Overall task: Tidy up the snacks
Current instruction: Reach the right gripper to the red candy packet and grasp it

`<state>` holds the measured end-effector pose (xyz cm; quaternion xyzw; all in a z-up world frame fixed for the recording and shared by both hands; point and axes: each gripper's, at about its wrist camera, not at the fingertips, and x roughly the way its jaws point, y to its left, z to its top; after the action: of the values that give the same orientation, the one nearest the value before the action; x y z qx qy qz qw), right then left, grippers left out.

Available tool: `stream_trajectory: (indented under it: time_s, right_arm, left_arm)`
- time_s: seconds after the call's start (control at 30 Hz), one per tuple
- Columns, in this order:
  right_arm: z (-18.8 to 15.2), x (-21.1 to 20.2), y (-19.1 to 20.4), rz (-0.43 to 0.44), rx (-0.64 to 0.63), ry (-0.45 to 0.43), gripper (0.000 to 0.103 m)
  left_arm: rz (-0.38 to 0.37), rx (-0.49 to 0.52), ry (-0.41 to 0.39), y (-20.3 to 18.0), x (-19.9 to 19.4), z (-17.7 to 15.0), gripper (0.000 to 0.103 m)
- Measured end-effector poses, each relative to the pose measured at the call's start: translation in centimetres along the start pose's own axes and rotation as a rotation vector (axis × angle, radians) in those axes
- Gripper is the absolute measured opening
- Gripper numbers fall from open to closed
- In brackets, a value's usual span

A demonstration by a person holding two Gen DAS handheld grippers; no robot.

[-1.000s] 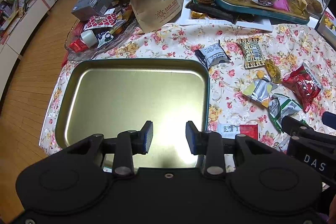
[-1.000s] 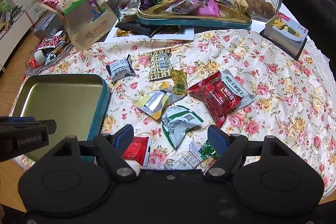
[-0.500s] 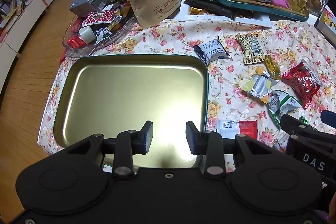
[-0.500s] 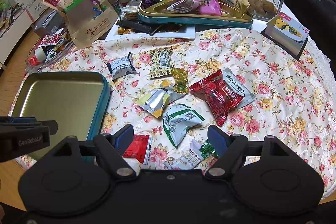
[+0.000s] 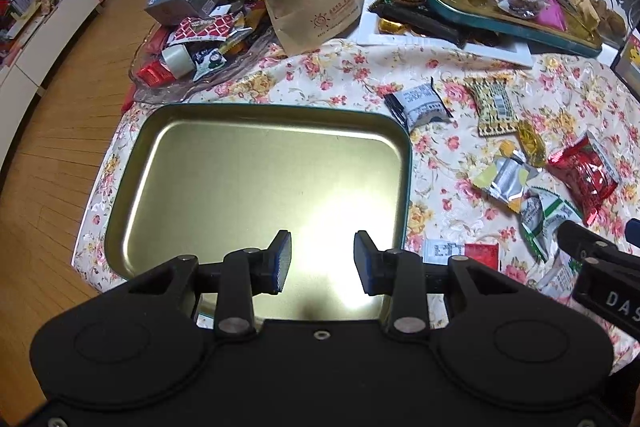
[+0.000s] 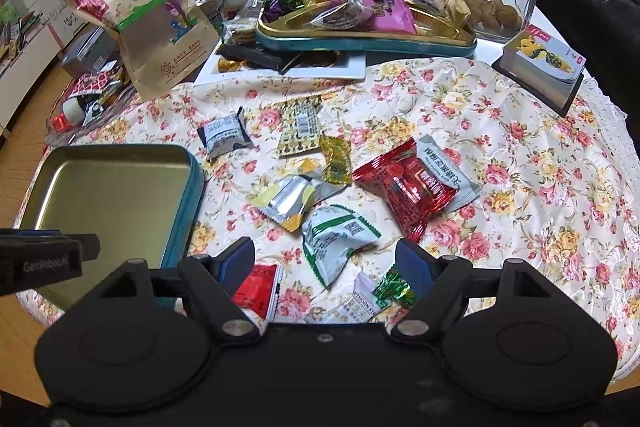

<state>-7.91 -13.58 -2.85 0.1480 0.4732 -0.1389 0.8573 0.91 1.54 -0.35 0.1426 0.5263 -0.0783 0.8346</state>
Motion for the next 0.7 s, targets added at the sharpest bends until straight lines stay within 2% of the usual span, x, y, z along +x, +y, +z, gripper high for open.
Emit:
stream_trajectory:
  time_s: [0.23,0.53,0.7]
  right_arm:
    - [1.0,-0.5,-1.9,-0.048,0.048,-0.074,0.081]
    - [1.8,0.7,-6.3,-0.100,0.163,-0.055,0.074]
    - [1.8,0.8,-8.2,-0.122,0.170,-0.034,0.067]
  left_arm:
    - [-0.008,-0.035,-0.058,0.3,-0.9,0.7,0.045]
    - [-0.066,-0.055,-0.054,-0.5,-1.3,1.5,0.045]
    - [-0.090,-0.055,-0.056,-1.4,-2.0,2.0,0.045]
